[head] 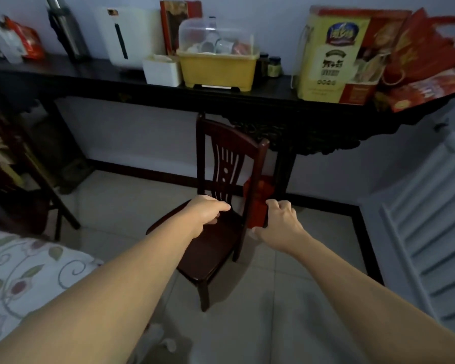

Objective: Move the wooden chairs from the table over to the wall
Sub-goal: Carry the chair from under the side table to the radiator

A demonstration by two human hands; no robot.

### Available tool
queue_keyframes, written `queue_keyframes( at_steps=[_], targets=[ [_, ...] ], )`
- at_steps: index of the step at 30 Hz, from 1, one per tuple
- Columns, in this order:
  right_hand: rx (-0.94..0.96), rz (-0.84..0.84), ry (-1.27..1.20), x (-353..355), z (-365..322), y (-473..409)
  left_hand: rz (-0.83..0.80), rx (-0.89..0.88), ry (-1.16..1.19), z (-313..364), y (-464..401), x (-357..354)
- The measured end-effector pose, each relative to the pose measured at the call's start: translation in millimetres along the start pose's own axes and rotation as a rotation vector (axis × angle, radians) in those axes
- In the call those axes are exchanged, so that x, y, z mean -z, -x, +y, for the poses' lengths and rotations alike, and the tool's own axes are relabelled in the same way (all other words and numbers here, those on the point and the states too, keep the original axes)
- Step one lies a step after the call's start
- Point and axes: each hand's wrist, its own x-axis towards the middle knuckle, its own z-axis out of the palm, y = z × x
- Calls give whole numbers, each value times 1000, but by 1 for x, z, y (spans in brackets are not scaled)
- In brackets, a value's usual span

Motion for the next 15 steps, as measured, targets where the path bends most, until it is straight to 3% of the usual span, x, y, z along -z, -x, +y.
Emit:
queue_keyframes(
  at_steps=[8,15],
  targets=[
    [17,4,22,17,-25,-124,58,5,36,49,-116,26],
    [-33,36,47,19,-59,-253,6,29,43,95,-258,46]
  ],
)
